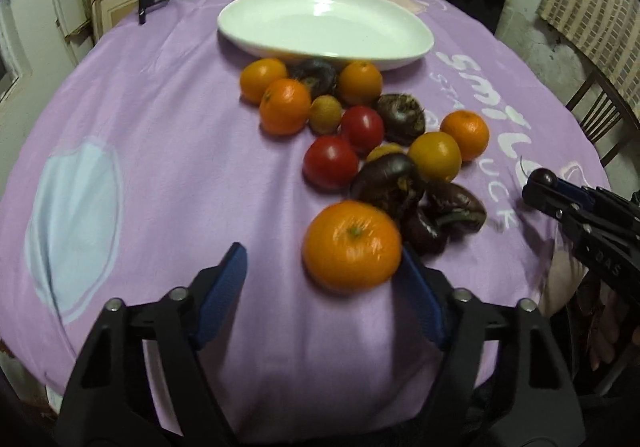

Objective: Organize fruits
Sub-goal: 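Grasp a dark plum with the right tool while the left tool grasps a tangerine, then carry both fruits over the white plate and open both tools to release them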

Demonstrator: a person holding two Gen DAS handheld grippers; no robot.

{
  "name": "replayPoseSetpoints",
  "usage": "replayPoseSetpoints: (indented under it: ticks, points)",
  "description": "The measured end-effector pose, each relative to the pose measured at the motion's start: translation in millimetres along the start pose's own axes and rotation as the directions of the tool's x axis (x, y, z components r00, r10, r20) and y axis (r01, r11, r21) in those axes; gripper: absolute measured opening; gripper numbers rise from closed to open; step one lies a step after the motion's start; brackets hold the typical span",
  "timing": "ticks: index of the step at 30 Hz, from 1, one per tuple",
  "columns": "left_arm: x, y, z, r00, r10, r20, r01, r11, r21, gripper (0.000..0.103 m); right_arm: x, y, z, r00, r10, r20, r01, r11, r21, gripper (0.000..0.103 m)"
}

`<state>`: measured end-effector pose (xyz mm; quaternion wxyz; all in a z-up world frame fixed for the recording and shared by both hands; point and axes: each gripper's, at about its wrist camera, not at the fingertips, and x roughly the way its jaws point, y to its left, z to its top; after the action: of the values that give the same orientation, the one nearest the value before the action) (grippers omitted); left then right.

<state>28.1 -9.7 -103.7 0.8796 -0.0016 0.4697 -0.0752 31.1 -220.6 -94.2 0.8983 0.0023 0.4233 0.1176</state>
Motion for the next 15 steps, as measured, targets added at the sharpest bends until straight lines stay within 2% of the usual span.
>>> replayPoseSetpoints:
  ticks: [1,2,7,10,15]
  points:
    - [0.3,-0.3,1.1,1.000,-0.008,0.006,0.008,1.000,0.001,0.061,-0.8,1.2,-0.2,1.000,0.003,0.001,-0.003,1.000,-0.003,0.031]
    - [-1.5,-1.4,2.2,0.999,-0.038,0.012,0.038,0.999,-0.001,0.046,-2.1,1.9,-0.2,1.000,0.002,0.002,-0.002,1.000,-0.005,0.031]
    - [-9.3,5.1,0.0,0.998,-0.059,0.018,0.059,0.998,-0.013,0.046,-4.7,2.4,2.4,1.000,-0.006,0.010,0.006,1.000,-0.005,0.031]
    - [-20.6,12.9,1.2,0.998,-0.043,0.044,0.044,0.999,-0.028,0.046,-2.4,3.6,6.0,1.000,-0.004,0.009,0.004,1.000,-0.007,0.031]
    - [-36.0,32.7,17.6,0.995,-0.042,0.089,0.048,0.997,-0.059,0.046,2.7,8.4,24.3,0.999,0.036,-0.001,-0.036,0.999,-0.020,0.031]
